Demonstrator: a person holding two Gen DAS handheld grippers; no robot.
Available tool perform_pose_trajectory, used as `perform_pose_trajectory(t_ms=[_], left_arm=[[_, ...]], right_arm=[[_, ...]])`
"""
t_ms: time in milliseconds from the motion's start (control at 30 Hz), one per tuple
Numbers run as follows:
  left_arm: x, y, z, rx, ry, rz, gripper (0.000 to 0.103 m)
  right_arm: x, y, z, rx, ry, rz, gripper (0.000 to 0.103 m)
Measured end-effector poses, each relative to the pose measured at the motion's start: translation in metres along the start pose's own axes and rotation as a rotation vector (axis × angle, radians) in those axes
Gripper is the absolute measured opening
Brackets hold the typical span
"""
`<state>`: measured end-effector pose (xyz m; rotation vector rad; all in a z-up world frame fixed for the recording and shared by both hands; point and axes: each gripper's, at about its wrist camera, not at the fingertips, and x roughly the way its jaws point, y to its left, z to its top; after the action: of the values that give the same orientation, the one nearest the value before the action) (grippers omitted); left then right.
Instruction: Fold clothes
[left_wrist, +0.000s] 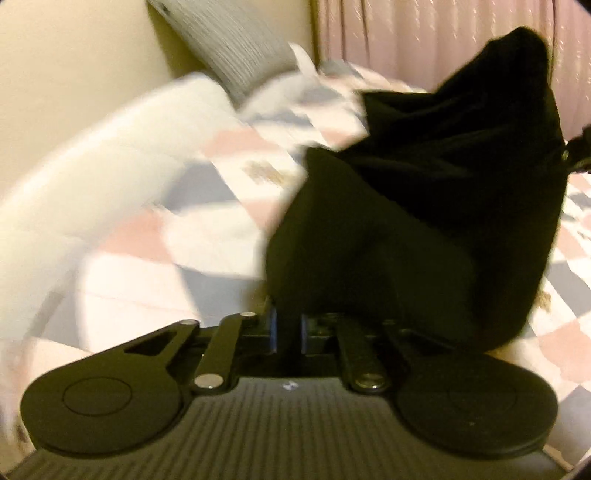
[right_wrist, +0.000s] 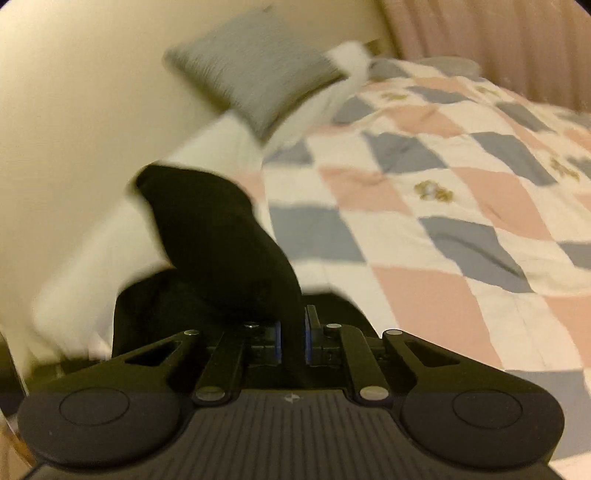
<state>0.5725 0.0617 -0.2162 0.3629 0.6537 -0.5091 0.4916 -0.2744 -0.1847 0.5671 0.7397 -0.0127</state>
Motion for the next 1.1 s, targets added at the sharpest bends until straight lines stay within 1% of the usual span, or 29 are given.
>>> perform_pose_trajectory(t_ms=[100, 133, 200, 233, 267, 333, 400, 433, 467, 500, 533, 567, 600, 633, 667, 700, 733, 767, 800, 833, 867, 900, 933, 1000, 1033, 1100], left_arm=[[-0.045, 0.011, 0.016, -0.031, -0.094, 0.015, 0.002], [-0.060, 0.014, 0.021, -0.043, -0.125, 0.017, 0.002], [-0.091, 0.008, 0.021, -0.030, -0.158, 0.013, 0.002], [-0.105, 0.002, 0.017, -0.018, -0.161, 0.007, 0.002], [-0.117, -0.005, 0.008, -0.014, -0.147, 0.002, 0.002], [-0.140, -0.019, -0.012, -0.007, -0.114, -0.007, 0.002], [-0.151, -0.027, -0.038, -0.052, -0.030, 0.006, 0.001], [-0.152, -0.030, -0.049, -0.089, 0.021, 0.021, 0.001], [-0.149, -0.030, -0.061, -0.115, 0.078, 0.037, 0.006], [-0.144, -0.029, -0.073, -0.139, 0.135, 0.053, 0.007], [-0.139, -0.028, -0.085, -0.162, 0.193, 0.069, 0.007], [-0.139, -0.033, -0.091, -0.135, 0.215, 0.078, 0.007], [-0.140, -0.039, -0.095, -0.098, 0.232, 0.086, 0.007], [-0.141, -0.048, -0.095, -0.058, 0.226, 0.070, 0.010], [-0.143, -0.056, -0.094, -0.018, 0.215, 0.048, 0.017], [-0.143, -0.067, -0.092, 0.019, 0.208, 0.011, 0.023], [-0.142, -0.074, -0.091, 0.037, 0.204, -0.022, 0.030], [-0.140, -0.079, -0.090, 0.051, 0.199, -0.052, 0.029], [-0.138, -0.087, -0.090, 0.046, 0.203, -0.101, 0.030], [-0.135, -0.094, -0.092, 0.028, 0.216, -0.153, 0.032], [-0.132, -0.102, -0.096, 0.011, 0.228, -0.190, 0.033], [-0.128, -0.110, -0.101, -0.008, 0.245, -0.222, 0.033], [-0.125, -0.119, -0.105, -0.021, 0.261, -0.238, 0.033], [-0.121, -0.134, -0.112, -0.044, 0.292, -0.262, 0.033], [-0.119, -0.137, -0.116, -0.056, 0.305, -0.272, 0.033], [-0.116, -0.139, -0.121, -0.074, 0.323, -0.289, 0.033]], right_arm=[[-0.038, -0.007, 0.013, 0.069, -0.070, 0.039, 0.010], [-0.054, -0.008, 0.013, 0.066, -0.101, 0.052, 0.010], [-0.089, -0.014, 0.003, 0.036, -0.151, 0.072, 0.010], [-0.107, -0.019, -0.005, 0.023, -0.169, 0.080, 0.010], [-0.125, -0.027, -0.017, 0.026, -0.168, 0.086, 0.010], [-0.159, -0.048, -0.052, 0.064, -0.122, 0.074, 0.010], [-0.185, -0.075, -0.093, 0.114, -0.019, -0.010, 0.011], [-0.194, -0.089, -0.115, 0.152, 0.043, -0.107, 0.015], [-0.198, -0.102, -0.134, 0.190, 0.097, -0.219, 0.025], [-0.202, -0.112, -0.150, 0.232, 0.133, -0.312, 0.027], [-0.207, -0.121, -0.165, 0.278, 0.142, -0.363, 0.028], [-0.212, -0.130, -0.179, 0.324, 0.151, -0.414, 0.032], [-0.217, -0.137, -0.192, 0.368, 0.158, -0.454, 0.034], [-0.219, -0.139, -0.201, 0.402, 0.159, -0.451, 0.036], [-0.219, -0.136, -0.207, 0.404, 0.160, -0.434, 0.036], [-0.218, -0.131, -0.210, 0.379, 0.166, -0.424, 0.039], [-0.213, -0.121, -0.213, 0.331, 0.180, -0.420, 0.044], [-0.208, -0.110, -0.213, 0.281, 0.190, -0.418, 0.046], [-0.202, -0.097, -0.213, 0.218, 0.196, -0.406, 0.047], [-0.194, -0.082, -0.212, 0.157, 0.194, -0.385, 0.051], [-0.186, -0.068, -0.210, 0.097, 0.192, -0.365, 0.056], [-0.178, -0.053, -0.209, 0.037, 0.190, -0.344, 0.057], [-0.170, -0.039, -0.207, -0.024, 0.187, -0.323, 0.058], [-0.153, -0.009, -0.204, -0.145, 0.178, -0.285, 0.067], [-0.141, 0.007, -0.201, -0.208, 0.162, -0.284, 0.073], [-0.115, 0.035, -0.189, -0.313, 0.130, -0.285, 0.073]])
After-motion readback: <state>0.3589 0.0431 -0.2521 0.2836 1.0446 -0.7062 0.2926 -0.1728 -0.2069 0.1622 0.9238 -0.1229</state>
